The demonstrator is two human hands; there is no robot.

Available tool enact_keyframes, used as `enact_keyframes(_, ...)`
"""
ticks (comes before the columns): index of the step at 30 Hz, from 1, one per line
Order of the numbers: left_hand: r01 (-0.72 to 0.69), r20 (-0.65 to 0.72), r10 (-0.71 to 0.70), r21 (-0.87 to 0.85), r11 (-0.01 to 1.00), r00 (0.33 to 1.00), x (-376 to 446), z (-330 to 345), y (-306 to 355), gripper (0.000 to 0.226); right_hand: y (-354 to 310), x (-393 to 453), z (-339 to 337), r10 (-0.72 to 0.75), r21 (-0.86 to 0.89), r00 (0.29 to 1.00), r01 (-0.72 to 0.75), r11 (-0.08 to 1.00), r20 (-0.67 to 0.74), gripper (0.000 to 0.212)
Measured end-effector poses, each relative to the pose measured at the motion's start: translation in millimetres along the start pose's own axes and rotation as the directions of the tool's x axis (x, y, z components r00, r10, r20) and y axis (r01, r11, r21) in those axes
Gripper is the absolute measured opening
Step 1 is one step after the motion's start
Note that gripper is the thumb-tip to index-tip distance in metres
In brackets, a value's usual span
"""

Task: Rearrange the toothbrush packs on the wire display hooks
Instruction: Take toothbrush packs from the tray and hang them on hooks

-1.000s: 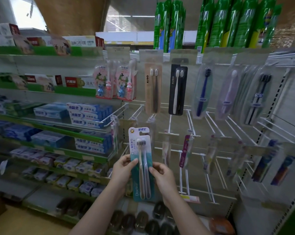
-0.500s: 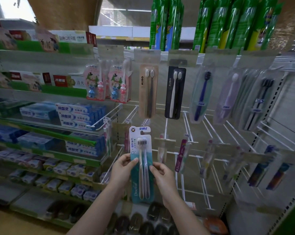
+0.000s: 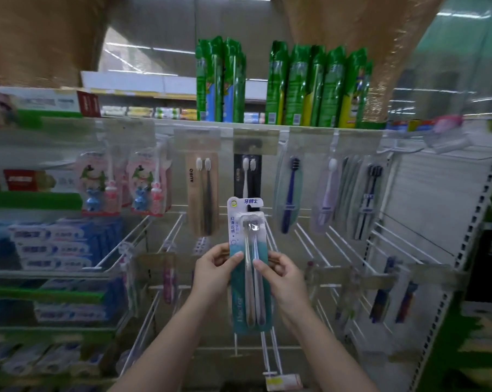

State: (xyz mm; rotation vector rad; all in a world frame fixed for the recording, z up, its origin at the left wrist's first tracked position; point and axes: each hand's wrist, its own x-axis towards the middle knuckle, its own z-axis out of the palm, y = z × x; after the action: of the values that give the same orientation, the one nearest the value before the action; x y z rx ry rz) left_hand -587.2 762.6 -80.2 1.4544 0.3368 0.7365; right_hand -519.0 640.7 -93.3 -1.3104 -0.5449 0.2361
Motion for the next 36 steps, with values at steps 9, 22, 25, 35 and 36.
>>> enact_keyframes(9,0.029,0.054,-0.031,0.045,0.999,0.998,5,7,-3,0.013,4,1,-6,0.031,-0.048,0.997,-0.034,0.998,-0.069,0.018)
enact_keyframes(22,-0.028,-0.010,0.034,0.354,0.935,0.999,-7,-17,-41,0.009,38,-22,9,0.065,-0.215,0.994,-0.083,0.973,-0.090,0.018)
enact_keyframes(25,-0.014,-0.002,0.016,0.393,0.919,1.000,-14,-36,-55,0.010,52,-29,19,0.077,-0.261,0.995,-0.091,0.961,-0.060,0.019)
enact_keyframes(35,0.110,-0.083,-0.086,0.354,0.929,0.993,-27,-90,-77,0.008,87,-44,66,0.138,-0.281,0.990,-0.142,0.949,-0.035,0.018)
enact_keyframes(36,0.124,-0.088,-0.099,0.351,0.928,0.991,-26,-94,-80,0.008,90,-44,69,0.148,-0.277,0.988,-0.151,0.949,-0.032,0.019)
